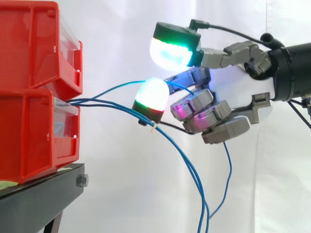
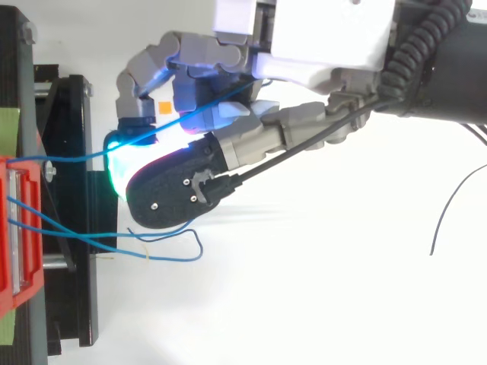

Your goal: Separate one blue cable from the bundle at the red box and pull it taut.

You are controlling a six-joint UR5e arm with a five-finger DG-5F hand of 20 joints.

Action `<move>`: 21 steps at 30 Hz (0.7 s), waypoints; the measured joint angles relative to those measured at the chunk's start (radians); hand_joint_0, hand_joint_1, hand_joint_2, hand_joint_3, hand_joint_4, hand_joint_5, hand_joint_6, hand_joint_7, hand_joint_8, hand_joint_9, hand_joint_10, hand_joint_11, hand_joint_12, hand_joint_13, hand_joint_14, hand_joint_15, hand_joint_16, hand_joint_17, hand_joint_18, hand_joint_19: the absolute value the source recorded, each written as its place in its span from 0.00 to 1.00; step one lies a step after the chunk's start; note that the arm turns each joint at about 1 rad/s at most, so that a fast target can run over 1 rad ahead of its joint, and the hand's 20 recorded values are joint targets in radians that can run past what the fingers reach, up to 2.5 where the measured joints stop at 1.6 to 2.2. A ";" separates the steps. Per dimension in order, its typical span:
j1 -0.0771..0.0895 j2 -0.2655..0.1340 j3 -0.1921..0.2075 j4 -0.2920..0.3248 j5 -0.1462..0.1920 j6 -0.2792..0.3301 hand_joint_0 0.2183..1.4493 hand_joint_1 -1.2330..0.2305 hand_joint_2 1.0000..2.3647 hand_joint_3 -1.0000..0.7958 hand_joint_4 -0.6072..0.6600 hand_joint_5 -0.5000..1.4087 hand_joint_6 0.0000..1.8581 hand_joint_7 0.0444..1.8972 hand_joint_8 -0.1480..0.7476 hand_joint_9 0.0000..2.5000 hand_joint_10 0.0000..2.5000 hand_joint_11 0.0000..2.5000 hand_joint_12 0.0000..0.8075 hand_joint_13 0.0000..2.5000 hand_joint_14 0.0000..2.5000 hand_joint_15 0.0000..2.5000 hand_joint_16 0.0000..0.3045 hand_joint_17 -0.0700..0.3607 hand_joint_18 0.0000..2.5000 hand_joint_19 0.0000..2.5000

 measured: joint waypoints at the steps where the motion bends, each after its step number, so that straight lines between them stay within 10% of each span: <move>1: 0.000 0.000 -0.008 0.001 0.000 0.001 0.29 0.48 0.00 0.29 0.60 0.14 0.45 0.48 0.59 0.09 1.00 0.90 0.57 0.29 1.00 0.76 0.16 0.41 0.53 0.70; 21: -0.016 0.000 -0.049 0.043 0.027 0.042 0.29 0.48 0.00 0.29 0.61 0.14 0.45 0.47 0.59 0.09 1.00 0.90 0.63 0.33 1.00 0.76 0.17 0.43 0.52 0.56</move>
